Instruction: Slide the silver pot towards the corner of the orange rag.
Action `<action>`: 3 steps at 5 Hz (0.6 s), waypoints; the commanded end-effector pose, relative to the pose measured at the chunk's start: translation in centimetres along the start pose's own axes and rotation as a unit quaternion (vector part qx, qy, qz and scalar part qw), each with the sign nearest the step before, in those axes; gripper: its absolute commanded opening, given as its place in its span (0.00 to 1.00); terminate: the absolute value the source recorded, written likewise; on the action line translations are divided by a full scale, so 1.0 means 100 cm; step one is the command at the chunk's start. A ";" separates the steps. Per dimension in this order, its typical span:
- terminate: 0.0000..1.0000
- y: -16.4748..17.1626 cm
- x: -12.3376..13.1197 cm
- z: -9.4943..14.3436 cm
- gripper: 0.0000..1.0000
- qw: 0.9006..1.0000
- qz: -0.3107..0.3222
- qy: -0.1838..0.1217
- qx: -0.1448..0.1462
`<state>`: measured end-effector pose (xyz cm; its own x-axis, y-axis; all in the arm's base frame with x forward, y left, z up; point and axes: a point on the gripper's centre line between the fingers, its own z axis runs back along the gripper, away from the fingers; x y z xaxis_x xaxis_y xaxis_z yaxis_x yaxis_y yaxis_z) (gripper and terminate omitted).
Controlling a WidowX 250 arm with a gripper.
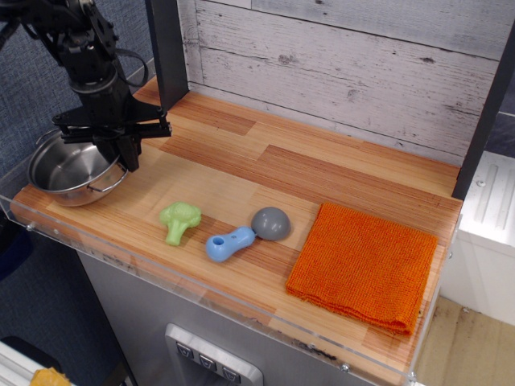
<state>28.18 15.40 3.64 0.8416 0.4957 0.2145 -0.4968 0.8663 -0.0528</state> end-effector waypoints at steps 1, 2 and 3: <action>0.00 -0.025 0.017 0.049 0.00 0.997 -0.038 -0.058 -0.012; 0.00 -0.051 0.021 0.061 0.00 0.994 -0.072 -0.074 -0.022; 0.00 -0.089 0.023 0.064 0.00 0.989 -0.116 -0.081 -0.035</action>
<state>33.88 7.73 9.35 0.9007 0.2684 0.3415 -0.2659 0.9624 -0.0550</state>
